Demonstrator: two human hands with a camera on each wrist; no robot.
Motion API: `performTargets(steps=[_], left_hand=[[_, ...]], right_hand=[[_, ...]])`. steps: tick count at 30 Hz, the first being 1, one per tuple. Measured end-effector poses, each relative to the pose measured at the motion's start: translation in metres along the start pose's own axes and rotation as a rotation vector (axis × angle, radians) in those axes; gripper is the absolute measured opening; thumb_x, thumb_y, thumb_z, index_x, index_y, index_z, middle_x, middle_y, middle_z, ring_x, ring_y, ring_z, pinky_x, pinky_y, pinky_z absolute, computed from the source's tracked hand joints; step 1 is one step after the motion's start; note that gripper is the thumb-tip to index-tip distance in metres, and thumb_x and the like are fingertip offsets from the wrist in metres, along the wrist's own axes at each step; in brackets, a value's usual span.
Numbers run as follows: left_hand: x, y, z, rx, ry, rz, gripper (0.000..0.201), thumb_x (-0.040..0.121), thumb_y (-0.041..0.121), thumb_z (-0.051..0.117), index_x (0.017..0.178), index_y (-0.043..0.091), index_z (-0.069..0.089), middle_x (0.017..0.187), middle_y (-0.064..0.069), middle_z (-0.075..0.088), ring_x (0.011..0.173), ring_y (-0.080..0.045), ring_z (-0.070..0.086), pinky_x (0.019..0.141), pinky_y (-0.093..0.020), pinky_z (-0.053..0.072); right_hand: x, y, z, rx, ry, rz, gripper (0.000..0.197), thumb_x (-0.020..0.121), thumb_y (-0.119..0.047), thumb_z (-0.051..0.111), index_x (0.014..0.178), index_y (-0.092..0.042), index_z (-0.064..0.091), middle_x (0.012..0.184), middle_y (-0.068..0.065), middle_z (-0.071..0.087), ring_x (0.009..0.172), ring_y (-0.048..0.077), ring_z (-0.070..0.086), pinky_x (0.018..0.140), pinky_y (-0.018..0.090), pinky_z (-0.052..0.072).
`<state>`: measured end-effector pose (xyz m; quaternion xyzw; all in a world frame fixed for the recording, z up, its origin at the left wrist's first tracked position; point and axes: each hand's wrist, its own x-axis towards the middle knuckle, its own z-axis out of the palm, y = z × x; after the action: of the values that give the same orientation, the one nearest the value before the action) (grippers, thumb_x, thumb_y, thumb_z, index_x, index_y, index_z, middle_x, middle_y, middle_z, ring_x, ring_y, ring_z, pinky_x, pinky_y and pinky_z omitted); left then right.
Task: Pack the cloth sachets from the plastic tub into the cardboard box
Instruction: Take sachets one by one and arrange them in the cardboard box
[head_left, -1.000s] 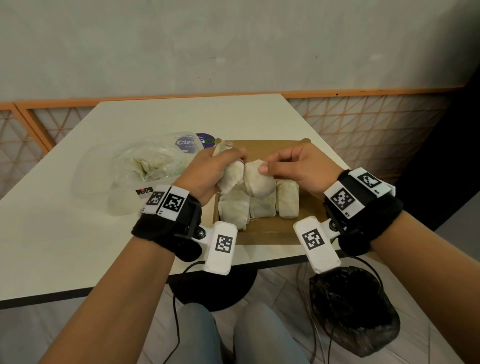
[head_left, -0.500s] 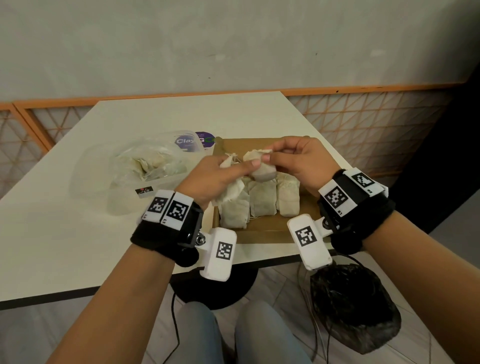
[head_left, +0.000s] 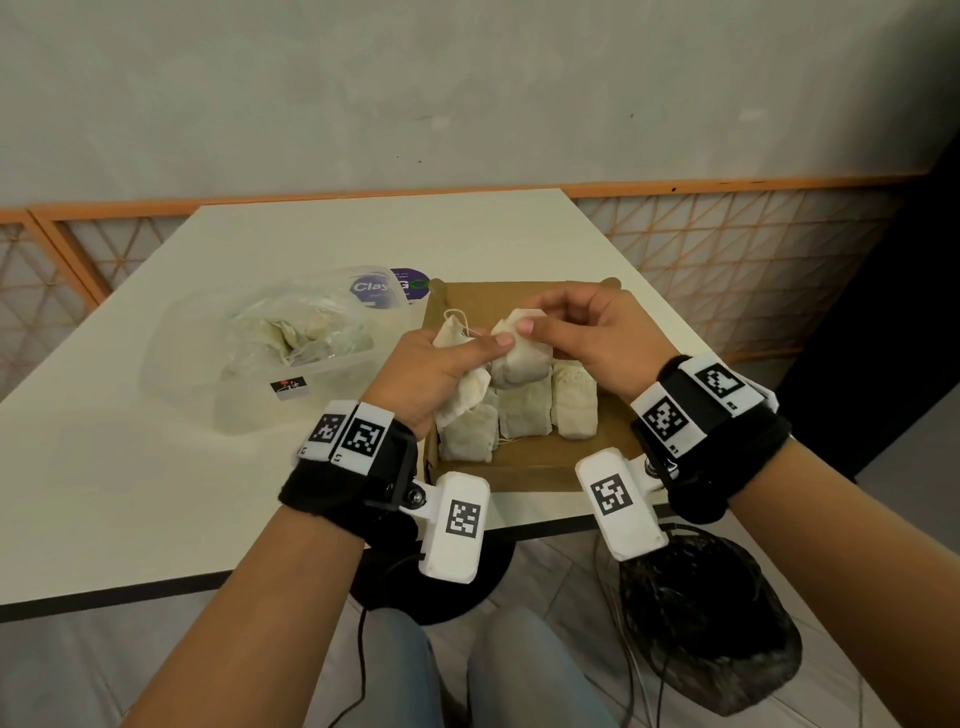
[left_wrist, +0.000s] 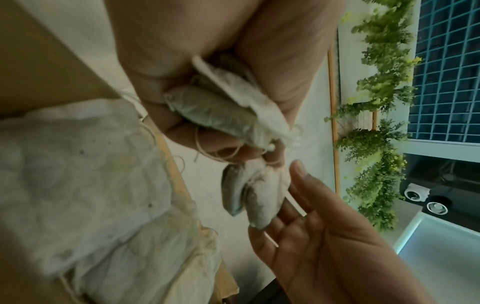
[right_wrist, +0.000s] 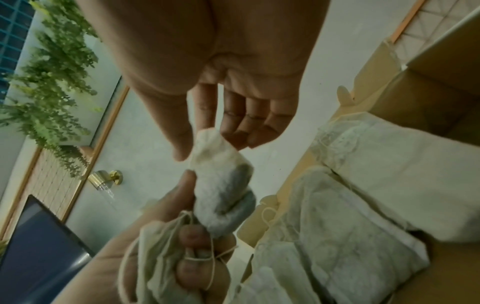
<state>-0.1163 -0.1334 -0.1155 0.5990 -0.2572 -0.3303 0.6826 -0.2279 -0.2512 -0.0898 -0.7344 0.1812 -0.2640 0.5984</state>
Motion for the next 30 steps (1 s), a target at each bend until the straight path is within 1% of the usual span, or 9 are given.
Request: performTargets(steps=[3, 7, 10, 14, 18, 22, 25, 28, 30], left_hand=[[-0.002, 0.001, 0.001, -0.036, -0.013, -0.017, 0.005, 0.083, 0.011, 0.068, 0.083, 0.007, 0.064, 0.059, 0.003, 0.064, 0.052, -0.007, 0.059, 0.048, -0.017, 0.047], [-0.001, 0.003, -0.006, -0.142, 0.029, -0.060, 0.006, 0.086, 0.009, 0.065, 0.089, 0.005, 0.064, 0.058, 0.002, 0.063, 0.049, -0.006, 0.058, 0.042, -0.015, 0.042], [0.002, 0.001, -0.010, -0.148, 0.082, -0.064, 0.007, 0.085, 0.012, 0.067, 0.087, 0.006, 0.063, 0.056, 0.003, 0.060, 0.049, -0.007, 0.056, 0.042, -0.015, 0.041], [0.000, 0.001, -0.003, -0.056, -0.023, -0.057, 0.021, 0.087, 0.011, 0.064, 0.102, -0.002, 0.064, 0.068, -0.005, 0.061, 0.053, -0.011, 0.057, 0.044, -0.017, 0.042], [-0.002, 0.003, 0.000, -0.024, -0.042, -0.059, 0.012, 0.088, 0.015, 0.063, 0.085, 0.003, 0.064, 0.060, -0.001, 0.060, 0.050, -0.010, 0.055, 0.045, -0.018, 0.043], [-0.003, 0.002, -0.004, 0.051, -0.087, -0.012, 0.043, 0.076, 0.034, 0.077, 0.096, -0.002, 0.064, 0.069, -0.005, 0.057, 0.061, -0.013, 0.053, 0.054, -0.019, 0.042], [-0.006, 0.003, -0.002, 0.089, -0.086, 0.030, 0.012, 0.081, 0.011, 0.072, 0.084, 0.001, 0.067, 0.055, 0.004, 0.060, 0.049, -0.005, 0.054, 0.048, -0.016, 0.041], [-0.006, 0.004, 0.001, 0.133, -0.076, 0.038, 0.018, 0.078, 0.011, 0.073, 0.092, -0.001, 0.069, 0.062, -0.009, 0.060, 0.052, -0.014, 0.054, 0.048, -0.018, 0.043], [-0.006, 0.001, 0.003, 0.136, -0.091, 0.025, 0.025, 0.077, 0.014, 0.074, 0.096, -0.001, 0.070, 0.073, -0.020, 0.063, 0.062, -0.019, 0.057, 0.058, -0.022, 0.046]], right_hand=[[0.002, -0.002, -0.003, -0.068, 0.066, -0.038, 0.011, 0.081, -0.008, 0.068, 0.091, -0.004, 0.069, 0.079, 0.001, 0.066, 0.064, -0.003, 0.060, 0.064, 0.011, 0.049], [0.001, -0.006, -0.015, -0.060, 0.105, -0.044, 0.006, 0.078, -0.008, 0.070, 0.081, -0.014, 0.069, 0.078, -0.001, 0.067, 0.068, 0.002, 0.061, 0.066, 0.014, 0.049], [-0.005, -0.012, -0.017, -0.070, 0.000, -0.022, 0.010, 0.078, -0.004, 0.069, 0.083, -0.013, 0.069, 0.083, 0.008, 0.069, 0.075, 0.014, 0.064, 0.075, 0.025, 0.053], [-0.010, -0.015, -0.005, -0.118, -0.128, 0.011, 0.011, 0.079, -0.002, 0.068, 0.089, -0.001, 0.068, 0.080, 0.006, 0.069, 0.067, 0.003, 0.066, 0.066, 0.013, 0.052], [-0.005, -0.013, 0.000, -0.140, -0.039, 0.005, 0.011, 0.079, -0.004, 0.069, 0.089, -0.002, 0.068, 0.085, 0.014, 0.070, 0.073, 0.013, 0.065, 0.070, 0.016, 0.053], [-0.005, -0.011, 0.003, -0.253, -0.023, -0.048, 0.014, 0.079, -0.012, 0.071, 0.091, -0.004, 0.069, 0.084, 0.013, 0.069, 0.074, 0.013, 0.062, 0.072, 0.019, 0.051], [-0.003, -0.011, 0.002, -0.346, -0.019, -0.077, 0.015, 0.078, -0.015, 0.072, 0.093, -0.012, 0.069, 0.082, 0.001, 0.064, 0.069, 0.002, 0.054, 0.070, 0.014, 0.046], [0.001, -0.015, -0.008, -0.496, -0.085, -0.038, 0.023, 0.079, -0.017, 0.072, 0.101, -0.017, 0.067, 0.091, -0.005, 0.062, 0.076, 0.003, 0.053, 0.078, 0.017, 0.045], [0.000, -0.020, -0.016, -0.511, -0.177, 0.011, 0.015, 0.079, -0.014, 0.071, 0.094, -0.015, 0.067, 0.084, -0.004, 0.065, 0.070, -0.001, 0.057, 0.071, 0.011, 0.045]])
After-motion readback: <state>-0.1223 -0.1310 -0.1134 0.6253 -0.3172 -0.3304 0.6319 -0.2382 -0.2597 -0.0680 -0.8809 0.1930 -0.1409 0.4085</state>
